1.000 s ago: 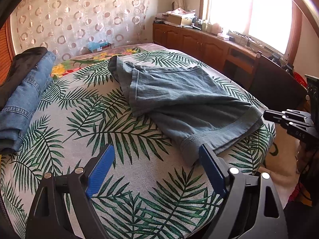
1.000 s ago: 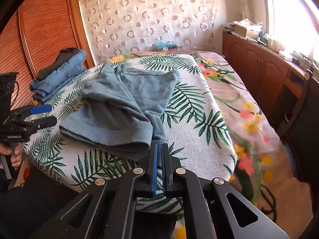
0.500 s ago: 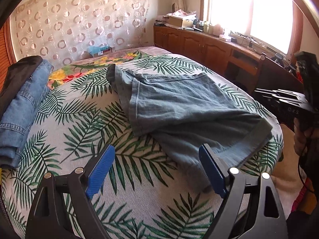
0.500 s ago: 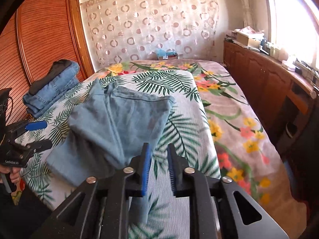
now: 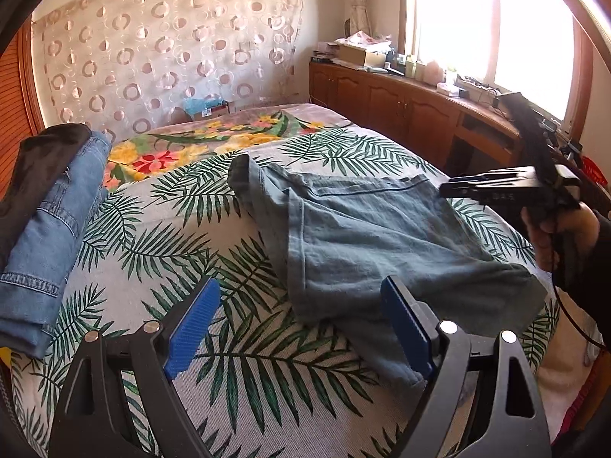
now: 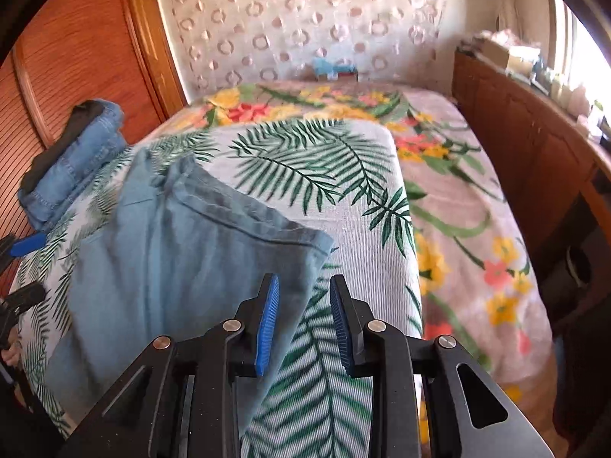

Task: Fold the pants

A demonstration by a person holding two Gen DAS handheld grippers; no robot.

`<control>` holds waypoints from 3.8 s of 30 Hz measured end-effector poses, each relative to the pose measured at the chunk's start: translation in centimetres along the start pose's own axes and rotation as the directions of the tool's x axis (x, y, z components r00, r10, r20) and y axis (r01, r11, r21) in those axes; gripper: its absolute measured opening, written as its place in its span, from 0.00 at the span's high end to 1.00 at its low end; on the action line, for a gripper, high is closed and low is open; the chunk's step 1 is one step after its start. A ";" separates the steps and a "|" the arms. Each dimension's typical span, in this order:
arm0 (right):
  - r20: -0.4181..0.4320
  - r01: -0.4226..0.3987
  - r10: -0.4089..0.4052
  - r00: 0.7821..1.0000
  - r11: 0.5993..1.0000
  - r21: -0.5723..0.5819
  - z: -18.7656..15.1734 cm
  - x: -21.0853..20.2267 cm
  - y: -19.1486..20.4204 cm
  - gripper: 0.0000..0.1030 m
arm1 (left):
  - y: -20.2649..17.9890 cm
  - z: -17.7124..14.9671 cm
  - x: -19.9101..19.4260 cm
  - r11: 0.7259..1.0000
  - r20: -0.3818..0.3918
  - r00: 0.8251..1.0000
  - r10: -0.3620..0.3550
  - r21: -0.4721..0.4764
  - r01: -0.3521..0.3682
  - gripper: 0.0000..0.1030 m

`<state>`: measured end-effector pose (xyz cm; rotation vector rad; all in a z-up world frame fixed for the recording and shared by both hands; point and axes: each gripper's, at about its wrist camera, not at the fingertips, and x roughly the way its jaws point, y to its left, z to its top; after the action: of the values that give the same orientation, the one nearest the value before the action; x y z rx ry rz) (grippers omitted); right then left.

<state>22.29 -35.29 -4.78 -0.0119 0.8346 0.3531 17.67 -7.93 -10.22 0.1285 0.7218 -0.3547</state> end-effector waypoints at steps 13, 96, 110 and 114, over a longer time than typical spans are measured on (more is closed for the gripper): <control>0.019 0.102 -0.102 0.995 0.994 -0.041 3.4 1.1 -0.9 0.99 | -0.4 -1.0 0.1 1.000 -0.015 1.000 0.002 0.013 -0.002 0.16; 0.059 -0.178 0.199 0.978 0.950 -0.257 1.9 -2.5 12.6 0.98 | 3.5 -3.1 -1.5 0.998 -0.032 0.999 0.044 -0.049 -0.045 0.16; 0.072 0.024 -0.020 0.997 0.998 -0.057 3.8 -0.9 3.8 0.98 | 1.0 -2.6 -0.9 1.000 -0.042 0.999 0.018 0.000 -0.018 0.16; 0.064 0.051 -0.049 0.997 0.998 -0.030 3.9 -0.4 3.6 0.96 | 0.7 -2.7 -0.8 1.000 -0.045 0.999 0.015 0.005 -0.015 0.16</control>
<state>23.76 -31.46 -1.42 -0.0507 0.7648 0.3177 15.67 -6.38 -11.67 0.1468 0.7639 -0.3398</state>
